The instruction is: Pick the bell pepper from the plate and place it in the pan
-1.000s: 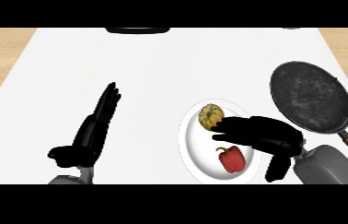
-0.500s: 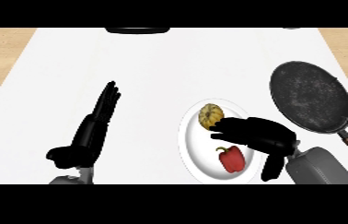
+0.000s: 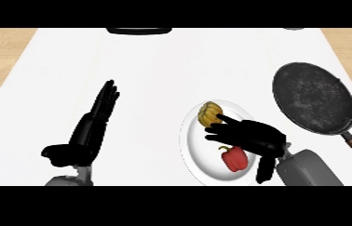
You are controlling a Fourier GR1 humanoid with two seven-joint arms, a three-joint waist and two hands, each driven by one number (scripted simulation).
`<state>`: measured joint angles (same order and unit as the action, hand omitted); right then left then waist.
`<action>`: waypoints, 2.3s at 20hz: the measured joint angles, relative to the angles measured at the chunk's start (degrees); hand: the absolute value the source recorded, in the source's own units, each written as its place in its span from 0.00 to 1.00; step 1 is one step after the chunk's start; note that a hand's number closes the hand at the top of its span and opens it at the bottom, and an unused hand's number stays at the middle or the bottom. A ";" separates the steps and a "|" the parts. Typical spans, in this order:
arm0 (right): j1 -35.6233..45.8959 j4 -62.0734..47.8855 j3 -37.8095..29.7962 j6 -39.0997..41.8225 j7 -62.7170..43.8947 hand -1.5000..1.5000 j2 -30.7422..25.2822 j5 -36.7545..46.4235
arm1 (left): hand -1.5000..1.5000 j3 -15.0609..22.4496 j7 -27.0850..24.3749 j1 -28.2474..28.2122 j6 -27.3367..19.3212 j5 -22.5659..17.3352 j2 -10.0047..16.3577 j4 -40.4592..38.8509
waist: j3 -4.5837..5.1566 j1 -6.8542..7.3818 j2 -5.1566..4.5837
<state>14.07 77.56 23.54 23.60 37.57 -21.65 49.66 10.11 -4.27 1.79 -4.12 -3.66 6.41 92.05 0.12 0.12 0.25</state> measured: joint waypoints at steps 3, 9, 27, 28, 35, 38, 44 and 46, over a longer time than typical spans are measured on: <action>1.26 -2.65 -0.03 -0.78 -0.27 0.00 2.00 2.19 | 0.50 0.53 -0.56 -0.63 -0.14 0.80 -0.98 -0.22 | 0.15 0.03 0.23; 2.82 -5.28 2.77 -4.71 3.04 1.00 2.58 8.17 | 0.50 -0.12 -1.30 -0.33 0.71 1.18 -1.08 -1.43 | 0.49 -0.06 0.80; 0.02 -4.20 -7.02 -15.09 2.23 1.00 6.65 8.69 | 0.50 -1.49 -2.52 -0.49 1.20 2.00 -1.91 -2.47 | 0.34 -1.08 0.61; -1.14 -3.61 -8.47 -15.50 -1.40 1.00 7.23 8.85 | 0.50 -1.79 -2.45 -0.83 1.05 1.95 -1.74 -2.14 | 0.29 -1.48 0.67; -8.44 7.24 -14.69 -20.70 -27.08 1.00 13.63 13.43 | 0.50 -3.17 -1.93 -1.78 0.26 1.70 -1.32 -1.88 | 0.16 -3.74 0.93; -12.12 17.55 -14.17 -21.78 -34.59 1.00 16.80 15.31 | 0.50 -2.93 -1.88 -2.46 0.41 1.68 -1.36 -1.38 | 0.10 -3.42 0.88; -17.18 34.69 -13.92 -19.87 -47.50 1.00 20.41 14.18 | 0.50 -1.52 -2.17 -3.05 1.03 2.15 -1.86 0.09 | -0.03 -1.64 0.29; -16.83 37.49 -15.22 -19.10 -51.05 1.00 20.88 12.56 | 0.50 -1.52 -2.45 -1.98 1.10 2.31 -2.26 -1.12 | -0.06 -1.24 0.10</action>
<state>-2.76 115.06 8.33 4.49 -13.48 -0.77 62.22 8.59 -6.72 -0.19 -3.02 -1.34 4.15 90.93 0.07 -1.12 0.35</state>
